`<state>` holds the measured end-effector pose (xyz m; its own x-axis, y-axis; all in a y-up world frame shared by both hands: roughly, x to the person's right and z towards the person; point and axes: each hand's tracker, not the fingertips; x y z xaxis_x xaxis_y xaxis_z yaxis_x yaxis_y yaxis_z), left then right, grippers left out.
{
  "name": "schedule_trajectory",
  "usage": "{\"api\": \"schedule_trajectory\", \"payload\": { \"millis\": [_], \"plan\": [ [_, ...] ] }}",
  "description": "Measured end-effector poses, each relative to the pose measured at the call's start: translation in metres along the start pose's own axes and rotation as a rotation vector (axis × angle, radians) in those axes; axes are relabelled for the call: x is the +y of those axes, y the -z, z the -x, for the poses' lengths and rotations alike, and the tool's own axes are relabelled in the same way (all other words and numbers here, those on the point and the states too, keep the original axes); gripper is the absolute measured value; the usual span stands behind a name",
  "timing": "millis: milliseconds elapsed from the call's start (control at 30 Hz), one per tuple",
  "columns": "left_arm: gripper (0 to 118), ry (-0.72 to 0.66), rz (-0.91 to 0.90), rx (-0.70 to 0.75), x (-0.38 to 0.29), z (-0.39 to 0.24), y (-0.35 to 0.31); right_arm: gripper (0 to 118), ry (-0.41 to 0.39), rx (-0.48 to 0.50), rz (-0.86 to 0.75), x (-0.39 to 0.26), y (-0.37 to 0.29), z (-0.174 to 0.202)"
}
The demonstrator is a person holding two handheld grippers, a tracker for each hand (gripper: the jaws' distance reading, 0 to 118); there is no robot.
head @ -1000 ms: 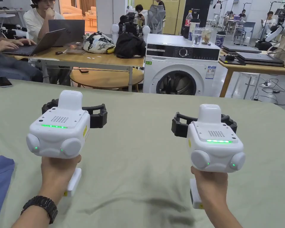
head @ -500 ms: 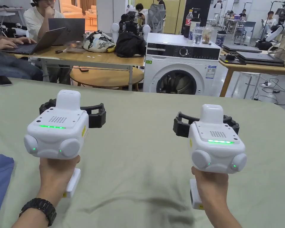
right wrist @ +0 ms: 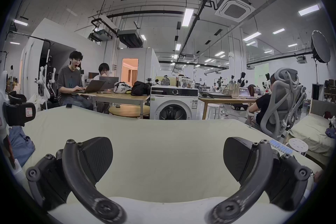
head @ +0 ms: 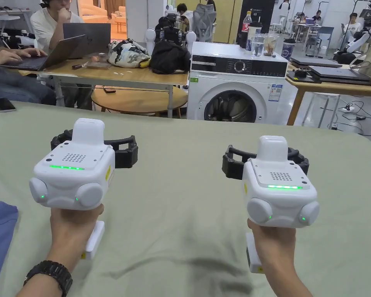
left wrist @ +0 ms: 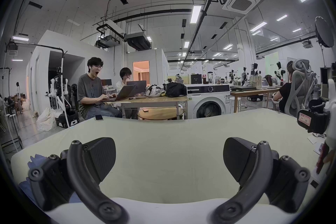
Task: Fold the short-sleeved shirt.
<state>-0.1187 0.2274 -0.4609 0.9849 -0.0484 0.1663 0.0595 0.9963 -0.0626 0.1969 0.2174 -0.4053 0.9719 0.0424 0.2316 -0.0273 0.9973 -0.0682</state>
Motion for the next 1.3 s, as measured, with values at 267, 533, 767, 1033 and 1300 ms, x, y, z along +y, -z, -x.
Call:
{"api": "schedule_trajectory", "payload": {
  "millis": [267,533,767,1033,1300],
  "plan": [
    [116,-0.015,0.001,0.005,-0.001,0.004,0.002,118,0.016,-0.003,0.013,-0.001,0.002,-0.001],
    [116,0.003,-0.003,0.008,0.000,0.002,0.000,118,0.019,-0.008,0.002,-0.003,0.004,-0.002],
    [116,0.003,0.001,0.016,0.000,0.000,-0.002,118,0.041,-0.018,0.021,-0.004,0.005,-0.002],
    [116,-0.018,0.001,0.007,0.000,0.006,-0.002,109,0.045,-0.035,0.032,-0.007,0.003,-0.004],
    [14,-0.003,-0.039,-0.014,0.000,-0.001,-0.014,0,0.065,-0.058,0.005,-0.006,-0.003,-0.003]
  ]
}}
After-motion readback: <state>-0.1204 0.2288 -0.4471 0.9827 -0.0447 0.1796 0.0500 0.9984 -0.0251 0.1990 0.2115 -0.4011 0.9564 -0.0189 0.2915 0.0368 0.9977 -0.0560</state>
